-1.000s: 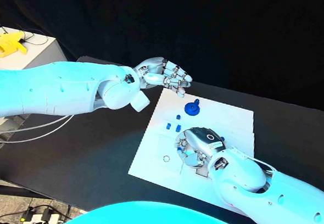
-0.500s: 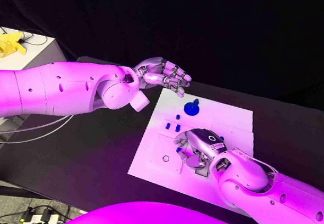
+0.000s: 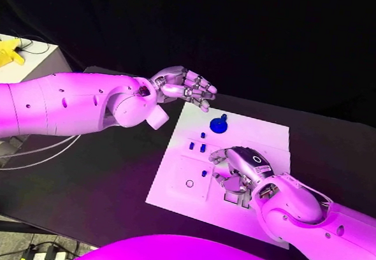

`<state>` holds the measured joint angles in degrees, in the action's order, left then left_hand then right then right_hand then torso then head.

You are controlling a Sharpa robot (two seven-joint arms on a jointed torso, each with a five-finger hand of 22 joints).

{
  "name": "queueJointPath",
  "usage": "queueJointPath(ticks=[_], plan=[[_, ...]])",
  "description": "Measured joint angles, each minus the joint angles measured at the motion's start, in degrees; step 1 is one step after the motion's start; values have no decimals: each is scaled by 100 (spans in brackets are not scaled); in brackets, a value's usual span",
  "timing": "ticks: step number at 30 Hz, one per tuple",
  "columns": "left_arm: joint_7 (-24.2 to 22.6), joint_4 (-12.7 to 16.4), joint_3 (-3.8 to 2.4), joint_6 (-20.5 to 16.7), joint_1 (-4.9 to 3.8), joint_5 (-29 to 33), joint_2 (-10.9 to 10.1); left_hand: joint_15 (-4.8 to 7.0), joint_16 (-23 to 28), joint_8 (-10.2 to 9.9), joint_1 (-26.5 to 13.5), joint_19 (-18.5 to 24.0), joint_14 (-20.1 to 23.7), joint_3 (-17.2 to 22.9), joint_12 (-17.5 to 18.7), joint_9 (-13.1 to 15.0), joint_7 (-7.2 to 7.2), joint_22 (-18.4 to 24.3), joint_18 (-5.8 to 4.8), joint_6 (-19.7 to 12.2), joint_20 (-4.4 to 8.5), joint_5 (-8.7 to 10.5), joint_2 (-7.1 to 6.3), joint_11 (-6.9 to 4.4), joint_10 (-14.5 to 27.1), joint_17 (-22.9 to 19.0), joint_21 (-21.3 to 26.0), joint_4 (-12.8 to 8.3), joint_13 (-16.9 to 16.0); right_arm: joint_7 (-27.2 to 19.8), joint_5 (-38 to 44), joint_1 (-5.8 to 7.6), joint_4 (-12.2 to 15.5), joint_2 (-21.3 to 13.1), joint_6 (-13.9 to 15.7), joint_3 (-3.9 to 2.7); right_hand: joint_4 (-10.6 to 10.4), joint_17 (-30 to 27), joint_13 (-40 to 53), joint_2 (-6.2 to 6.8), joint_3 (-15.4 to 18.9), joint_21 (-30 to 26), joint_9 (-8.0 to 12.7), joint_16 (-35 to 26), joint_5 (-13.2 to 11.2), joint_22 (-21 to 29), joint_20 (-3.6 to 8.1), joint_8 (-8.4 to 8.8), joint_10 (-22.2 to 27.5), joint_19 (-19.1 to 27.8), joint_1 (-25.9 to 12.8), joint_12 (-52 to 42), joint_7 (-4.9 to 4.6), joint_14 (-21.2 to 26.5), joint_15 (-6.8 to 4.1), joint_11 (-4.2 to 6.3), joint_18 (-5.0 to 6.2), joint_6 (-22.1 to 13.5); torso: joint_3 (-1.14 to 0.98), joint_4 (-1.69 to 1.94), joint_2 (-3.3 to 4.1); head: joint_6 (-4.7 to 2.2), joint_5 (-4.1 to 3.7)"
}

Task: Assemble the parts on the task board

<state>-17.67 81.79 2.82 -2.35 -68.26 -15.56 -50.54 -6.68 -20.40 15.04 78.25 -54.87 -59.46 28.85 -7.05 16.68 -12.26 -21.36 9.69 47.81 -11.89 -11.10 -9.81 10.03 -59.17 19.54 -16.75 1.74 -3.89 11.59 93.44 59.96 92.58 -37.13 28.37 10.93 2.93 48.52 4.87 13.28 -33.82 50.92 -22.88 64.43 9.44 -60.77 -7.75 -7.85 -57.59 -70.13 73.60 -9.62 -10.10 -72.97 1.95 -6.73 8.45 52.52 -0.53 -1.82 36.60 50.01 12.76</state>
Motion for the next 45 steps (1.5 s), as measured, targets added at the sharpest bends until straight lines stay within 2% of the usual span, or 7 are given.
queueJointPath(ticks=[10, 13, 15, 21, 23, 31, 45], plan=[[15, -59, 5, 31, 0, 7, 24, 0, 0, 0, 0, 0, 0, 0, 0, -5, 0, -7, 0, 0, 0, 0, 0, 0, 0, 16, 0, 0, 0, -485, -1105, 520, 248, -632, -42, -39, -189, -487, 270, 54, 226, -705, 150, -61, -45, 373, 111, 295, -1050, 413, 54, -583, 86, 355, -114, 103, 5, -329, 3, -15, -13, 0, -276], [22, -83, 9, 43, 0, 8, 35, 0, 0, 0, 0, 0, 0, 0, 0, -5, 0, -7, 0, 0, 0, 0, 0, 0, 0, 16, 0, 0, 0, -557, -1410, 730, 303, -847, -236, -34, -245, -235, 1085, 8, 878, -1243, -114, 277, -45, 646, 56, -138, -855, 785, 273, -1497, 64, 580, -74, 135, 129, -658, 3, -23, -18, 0, -338], [29, -100, 17, 52, 0, 9, 44, 0, 0, 0, 0, 0, 0, 0, 0, -5, 0, -7, 0, 0, 0, 0, 0, 0, 0, 16, 0, 0, 0, -573, -1566, 873, 306, -988, -413, -42, -445, 467, 2125, -78, 1281, -1042, -470, 958, 25, 413, 29, -896, -118, 640, 452, -2720, 24, 330, -64, 155, 129, -1030, 1, -28, -25, -15, -393], [43, -121, 27, 74, 0, 11, 64, 0, 0, 0, -23, 0, 0, -15, -23, -5, 0, -12, 0, 0, 0, 0, 23, 0, -1, 22, 0, 15, 0, -555, -1640, 999, 307, -1168, -764, -41, -780, 2233, 2705, -36, 1394, 1236, -536, 1918, 55, -1113, 203, -1496, 159, -822, 491, -3462, 173, -979, -227, 281, -229, -1175, -9, -34, -30, -59, -495], [47, -126, 30, 82, 2, 11, 69, 0, 0, 0, -23, 0, 0, -15, -23, -5, 0, -12, 0, 0, 0, 0, 23, 0, 0, 22, 0, 15, 0, -529, -1587, 1020, 297, -1221, -852, -40, -873, 2399, 3000, 11, 1512, 1460, -518, 1962, 120, -1277, 265, -1619, 274, -945, 501, -3835, 214, -1079, -290, 362, -228, -1209, -13, -35, -30, -68, -520], [58, -138, 34, 107, 11, 12, 84, 0, 0, 0, -23, 0, 0, -15, -23, -5, 0, -11, 0, 0, 0, 0, 23, -13, 12, 22, 0, 15, 0, -361, -1166, 1040, 180, -1245, -1104, -39, -1182, 2215, 4052, 21, 2184, 1704, -704, 1873, 817, -1418, 366, -2929, 2292, -1104, 854, -5464, 417, -989, -368, 427, -318, -2137, -13, -38, -24, -96, -606], [63, -140, 36, 123, 26, 14, 76, 0, 0, 0, -23, 0, 0, -15, -23, -4, 0, -11, 0, 0, 0, 0, 23, -21, 20, 27, 0, 15, 0, -153, -399, 888, -105, -1010, -1212, -27, -1443, 2102, 2762, 81, 2034, 1619, -227, 1815, 1008, -1417, 201, -3134, 2606, -1155, 1002, -4505, 154, -966, -171, 169, -318, -2293, -2, -20, -17, -70, -654]])
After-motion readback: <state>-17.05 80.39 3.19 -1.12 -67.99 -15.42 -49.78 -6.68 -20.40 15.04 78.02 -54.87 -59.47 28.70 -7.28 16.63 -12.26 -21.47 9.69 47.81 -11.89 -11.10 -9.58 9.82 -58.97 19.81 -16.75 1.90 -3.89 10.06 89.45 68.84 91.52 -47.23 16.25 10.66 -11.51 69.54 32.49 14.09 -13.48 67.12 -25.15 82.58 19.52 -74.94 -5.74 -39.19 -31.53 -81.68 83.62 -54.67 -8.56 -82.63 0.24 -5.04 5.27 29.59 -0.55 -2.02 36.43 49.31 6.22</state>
